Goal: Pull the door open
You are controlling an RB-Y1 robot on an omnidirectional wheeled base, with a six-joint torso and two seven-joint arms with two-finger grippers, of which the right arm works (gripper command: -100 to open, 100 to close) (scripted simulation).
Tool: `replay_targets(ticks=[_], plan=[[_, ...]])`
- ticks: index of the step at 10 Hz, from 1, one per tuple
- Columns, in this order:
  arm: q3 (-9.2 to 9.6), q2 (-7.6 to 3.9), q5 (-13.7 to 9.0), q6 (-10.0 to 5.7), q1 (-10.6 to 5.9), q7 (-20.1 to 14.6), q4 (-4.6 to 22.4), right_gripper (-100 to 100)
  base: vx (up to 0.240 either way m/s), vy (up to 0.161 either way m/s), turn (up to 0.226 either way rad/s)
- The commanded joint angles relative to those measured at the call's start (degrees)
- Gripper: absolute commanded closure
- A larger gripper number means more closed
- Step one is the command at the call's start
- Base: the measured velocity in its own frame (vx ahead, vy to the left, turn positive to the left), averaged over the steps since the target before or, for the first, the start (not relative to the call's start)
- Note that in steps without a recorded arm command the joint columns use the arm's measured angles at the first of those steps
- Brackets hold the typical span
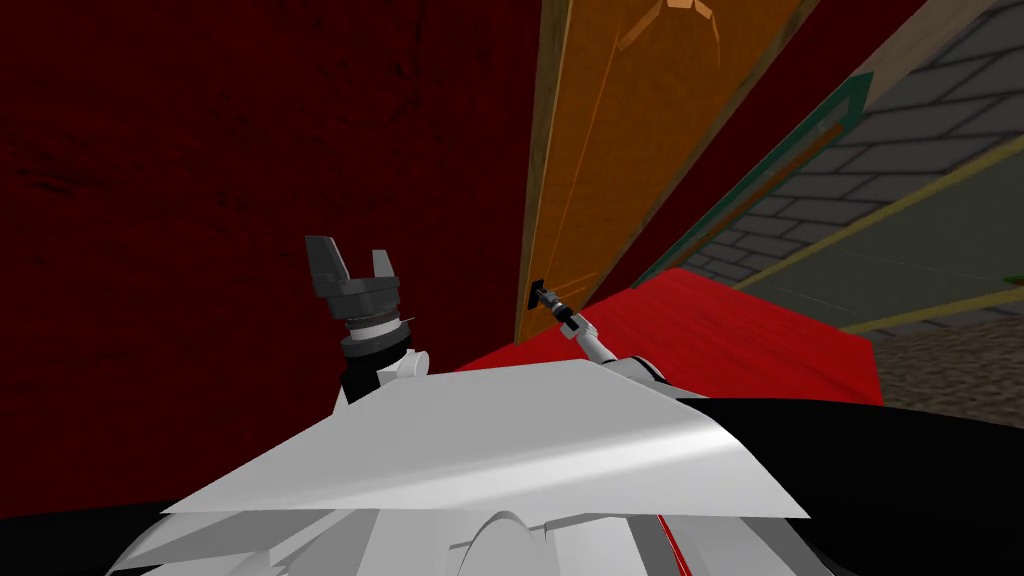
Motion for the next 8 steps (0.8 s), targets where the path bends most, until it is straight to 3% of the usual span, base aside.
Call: replay_targets(ticks=[1, 4, 5, 8], plan=[[-0.15, -0.07, -1.52, 0.18, -0.14, -2.82, -0.11, 100, -0.065, -0.086, 0.129], [-0.05, 0.14, -4.38, 0.63, -0.3, -7.47, -0.04, 100, -0.071, -0.085, 0.132], [-0.05, 0.14, -4.38, 0.63, -0.3, -7.92, -0.04, 100, -0.048, -0.05, 0.052], [0.08, 0.39, -7.87, 1.18, -0.51, -13.16, 0.04, 100, -0.064, -0.06, 0.124]])
